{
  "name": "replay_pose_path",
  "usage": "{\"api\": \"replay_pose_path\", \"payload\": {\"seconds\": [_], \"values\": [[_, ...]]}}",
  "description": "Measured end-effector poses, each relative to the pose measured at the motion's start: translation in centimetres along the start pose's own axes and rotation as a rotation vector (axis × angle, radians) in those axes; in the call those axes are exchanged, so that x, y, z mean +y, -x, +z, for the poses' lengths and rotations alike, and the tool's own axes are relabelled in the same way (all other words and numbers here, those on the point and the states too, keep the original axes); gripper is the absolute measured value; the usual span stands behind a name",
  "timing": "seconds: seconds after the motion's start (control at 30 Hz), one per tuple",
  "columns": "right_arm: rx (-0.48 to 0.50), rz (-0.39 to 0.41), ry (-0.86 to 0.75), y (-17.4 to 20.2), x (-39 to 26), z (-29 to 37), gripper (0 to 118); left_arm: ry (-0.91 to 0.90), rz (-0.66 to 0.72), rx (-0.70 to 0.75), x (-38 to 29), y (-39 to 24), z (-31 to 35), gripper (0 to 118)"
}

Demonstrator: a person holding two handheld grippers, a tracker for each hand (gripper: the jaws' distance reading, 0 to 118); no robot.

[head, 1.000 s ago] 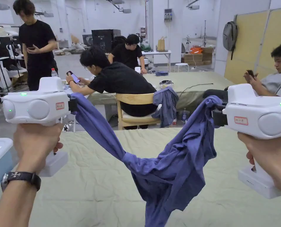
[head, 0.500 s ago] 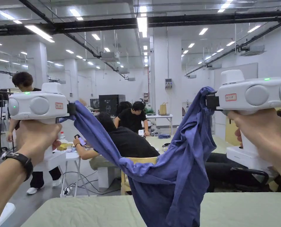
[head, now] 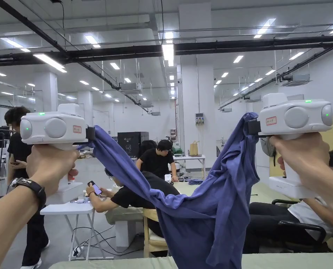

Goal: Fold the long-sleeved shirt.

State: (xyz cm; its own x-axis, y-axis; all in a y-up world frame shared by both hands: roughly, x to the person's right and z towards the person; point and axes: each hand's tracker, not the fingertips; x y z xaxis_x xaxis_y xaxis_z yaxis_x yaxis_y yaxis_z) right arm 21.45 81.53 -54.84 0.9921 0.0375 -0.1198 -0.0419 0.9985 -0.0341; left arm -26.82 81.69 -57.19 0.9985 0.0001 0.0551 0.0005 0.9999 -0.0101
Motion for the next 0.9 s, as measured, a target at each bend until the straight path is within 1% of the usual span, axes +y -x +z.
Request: {"api": "replay_pose_path", "payload": {"seconds": [0.1,0.2,0.3,0.53,0.7,0.9], "values": [[-0.005,-0.011,0.008,-0.6,0.1,-1.9,8,0.005,0.022,-0.003,0.1,0.6,-1.7,5],[-0.012,0.036,0.024,-0.9,0.0,-4.3,8,0.001,0.035,0.005,0.1,1.1,-3.7,5],[-0.02,0.049,0.028,-1.4,-0.2,-6.9,8,0.008,0.018,0.02,-0.4,1.7,-6.4,5],[-0.018,0.035,0.039,-2.8,-1.6,-14.0,8,0.011,0.022,0.052,-2.9,2.8,-12.8,5],[-0.025,0.075,0.073,-3.7,-4.3,-19.6,8,0.032,0.019,0.062,-5.9,3.2,-17.5,5],[-0.02,0.09,0.127,-4.4,-9.9,-25.1,8,0.075,0.021,0.061,-10.8,3.0,-22.7,5]]}}
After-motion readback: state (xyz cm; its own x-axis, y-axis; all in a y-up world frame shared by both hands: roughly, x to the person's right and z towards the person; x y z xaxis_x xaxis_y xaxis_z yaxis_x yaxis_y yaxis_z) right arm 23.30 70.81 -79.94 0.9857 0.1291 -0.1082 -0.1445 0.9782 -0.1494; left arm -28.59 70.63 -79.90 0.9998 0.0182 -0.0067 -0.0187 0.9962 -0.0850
